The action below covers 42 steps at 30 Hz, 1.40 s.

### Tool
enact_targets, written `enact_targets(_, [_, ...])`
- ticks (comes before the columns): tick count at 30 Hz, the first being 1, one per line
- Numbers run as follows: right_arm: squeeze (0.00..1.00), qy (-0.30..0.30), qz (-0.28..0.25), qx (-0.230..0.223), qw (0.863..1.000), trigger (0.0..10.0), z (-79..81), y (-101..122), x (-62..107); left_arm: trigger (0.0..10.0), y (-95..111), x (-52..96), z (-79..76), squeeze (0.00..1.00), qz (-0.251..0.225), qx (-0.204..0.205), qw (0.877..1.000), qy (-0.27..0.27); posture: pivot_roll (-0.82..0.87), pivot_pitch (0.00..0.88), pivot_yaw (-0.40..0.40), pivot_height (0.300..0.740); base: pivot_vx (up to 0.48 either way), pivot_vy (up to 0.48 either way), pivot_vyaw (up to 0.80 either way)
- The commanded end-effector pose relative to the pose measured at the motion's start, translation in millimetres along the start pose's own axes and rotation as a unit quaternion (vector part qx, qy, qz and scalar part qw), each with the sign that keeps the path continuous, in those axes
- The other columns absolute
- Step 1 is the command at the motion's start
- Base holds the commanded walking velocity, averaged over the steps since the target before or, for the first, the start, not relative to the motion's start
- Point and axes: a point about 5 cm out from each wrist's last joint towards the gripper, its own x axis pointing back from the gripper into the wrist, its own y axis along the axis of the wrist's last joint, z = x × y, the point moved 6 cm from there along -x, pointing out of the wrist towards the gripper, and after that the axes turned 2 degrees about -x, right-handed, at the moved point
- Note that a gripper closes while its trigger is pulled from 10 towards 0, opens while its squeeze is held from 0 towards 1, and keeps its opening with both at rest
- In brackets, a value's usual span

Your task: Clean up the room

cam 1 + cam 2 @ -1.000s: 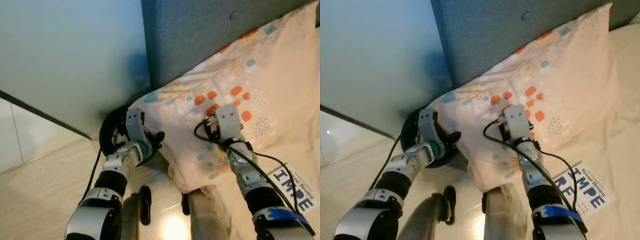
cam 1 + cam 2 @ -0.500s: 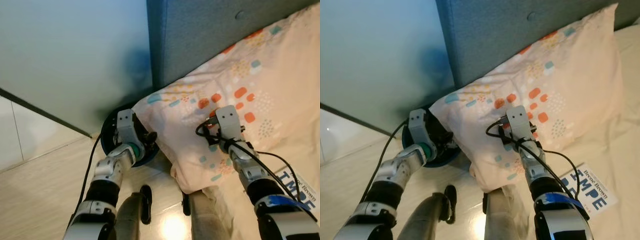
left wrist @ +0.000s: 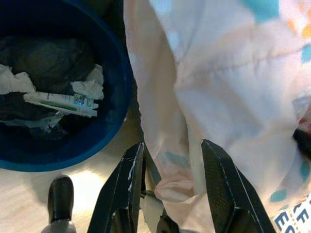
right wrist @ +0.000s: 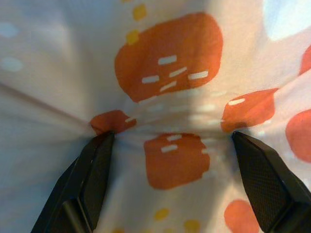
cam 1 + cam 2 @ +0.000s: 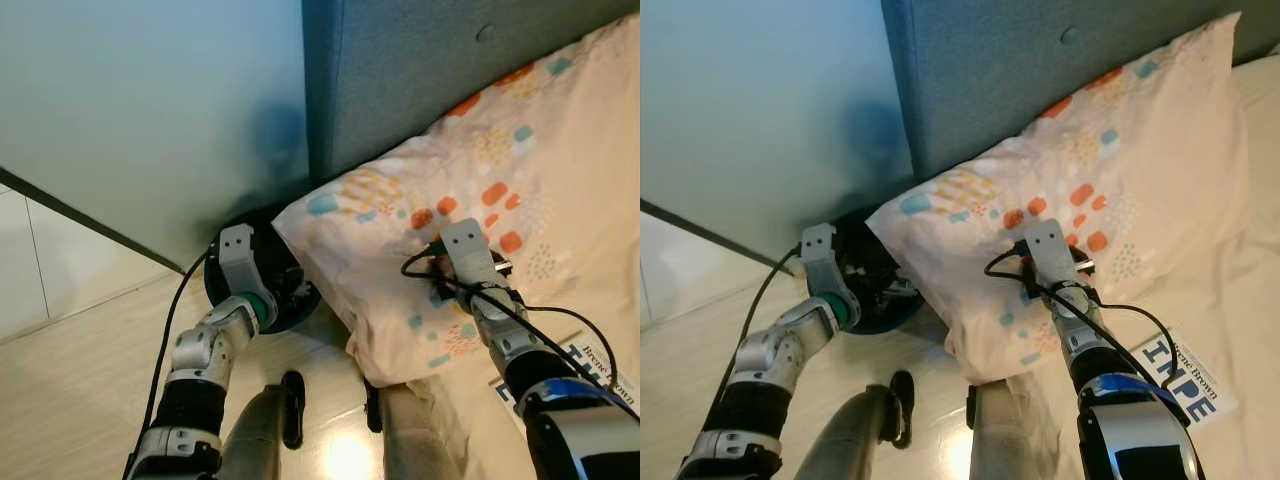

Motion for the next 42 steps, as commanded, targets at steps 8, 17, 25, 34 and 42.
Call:
enact_targets(8, [0.0, 0.04, 0.093, -0.031, 0.994, 10.0, 11.5, -46.1, 6.2, 10.0, -8.8, 25.6, 15.9, 0.0, 0.017, 0.007, 0.999, 0.028, 0.12, 0.519, 0.173, 0.74, 0.0, 0.0, 0.0])
enact_targets(17, [0.0, 0.046, 0.094, -0.022, 0.994, 0.0, 6.7, -41.0, 4.7, 10.0, 4.7, 72.3, 31.1, 0.0, -0.005, 0.0, 0.998, 0.064, 0.22, 0.584, 0.177, 0.74, 0.0, 0.0, 0.0])
enact_targets(25, [0.0, 0.062, 0.107, -0.043, 0.991, 0.0, 17.4, -48.5, 6.9, 10.0, 7.3, 85.8, 41.8, 0.0, -0.011, -0.001, 0.996, 0.09, 0.23, 0.595, 0.164, 0.74, 0.0, 0.0, 0.0])
enact_targets(34, [0.0, 0.064, 0.101, -0.07, 0.99, 0.0, 20.4, -45.9, 6.4, 10.0, 12.5, 88.5, 42.9, 0.0, -0.013, 0.001, 0.995, 0.102, 0.21, 0.587, 0.16, 0.74, 0.0, 0.0, 0.0])
enact_targets(42, [0.0, 0.038, 0.085, -0.086, 0.992, 0.0, 5.5, -37.4, 3.8, 10.0, 13.3, 87.1, 40.3, 0.0, -0.01, 0.002, 0.995, 0.101, 0.19, 0.573, 0.16, 0.74, 0.0, 0.0, 0.0])
